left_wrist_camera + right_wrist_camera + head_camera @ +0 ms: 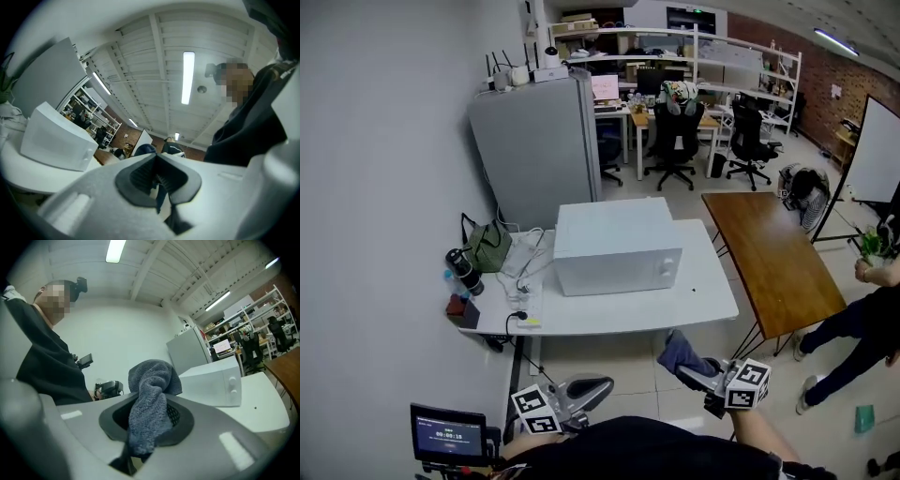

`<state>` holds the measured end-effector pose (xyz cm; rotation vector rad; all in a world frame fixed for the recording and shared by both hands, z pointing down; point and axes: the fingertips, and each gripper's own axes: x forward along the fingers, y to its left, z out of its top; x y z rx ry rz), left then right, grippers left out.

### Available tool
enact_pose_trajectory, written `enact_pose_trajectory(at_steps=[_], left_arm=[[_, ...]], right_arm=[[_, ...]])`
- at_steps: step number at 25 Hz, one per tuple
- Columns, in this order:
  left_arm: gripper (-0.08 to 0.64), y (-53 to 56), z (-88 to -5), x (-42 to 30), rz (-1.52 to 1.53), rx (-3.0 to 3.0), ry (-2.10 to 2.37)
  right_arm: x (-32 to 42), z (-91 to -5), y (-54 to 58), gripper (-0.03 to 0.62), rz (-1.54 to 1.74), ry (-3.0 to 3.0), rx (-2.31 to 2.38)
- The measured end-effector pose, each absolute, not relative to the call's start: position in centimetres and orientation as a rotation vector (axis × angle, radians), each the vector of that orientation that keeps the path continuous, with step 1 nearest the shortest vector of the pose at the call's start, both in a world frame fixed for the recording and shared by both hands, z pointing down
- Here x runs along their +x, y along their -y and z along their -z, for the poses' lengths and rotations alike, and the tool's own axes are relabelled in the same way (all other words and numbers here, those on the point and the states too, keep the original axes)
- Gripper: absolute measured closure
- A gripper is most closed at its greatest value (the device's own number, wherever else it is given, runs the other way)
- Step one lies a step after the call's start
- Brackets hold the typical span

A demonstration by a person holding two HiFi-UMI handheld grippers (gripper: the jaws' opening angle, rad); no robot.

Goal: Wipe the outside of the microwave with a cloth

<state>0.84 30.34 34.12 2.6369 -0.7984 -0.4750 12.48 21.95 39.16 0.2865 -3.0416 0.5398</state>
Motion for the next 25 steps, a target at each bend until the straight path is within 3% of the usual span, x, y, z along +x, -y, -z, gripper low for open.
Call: enact_pose_trajectory(at_steps=[5, 17, 25], left_arm=[[0.557, -32.1, -33.5, 3.4, 0.479, 2.644, 0.840], [0.557, -36.4, -33.1, -3.3, 0.549, 2.620, 0.891], [0.558, -36.2, -32.9, -4.8, 0.542, 2.663, 0.889]], right_arm=[[15.0, -41.0, -23.9, 0.526, -0.561, 2.992, 0.276], [8.0, -38.6, -28.7, 0.526, -0.465, 3.038, 0.189], [7.8, -38.5, -28.1, 0.528, -0.442, 3.068, 0.243]])
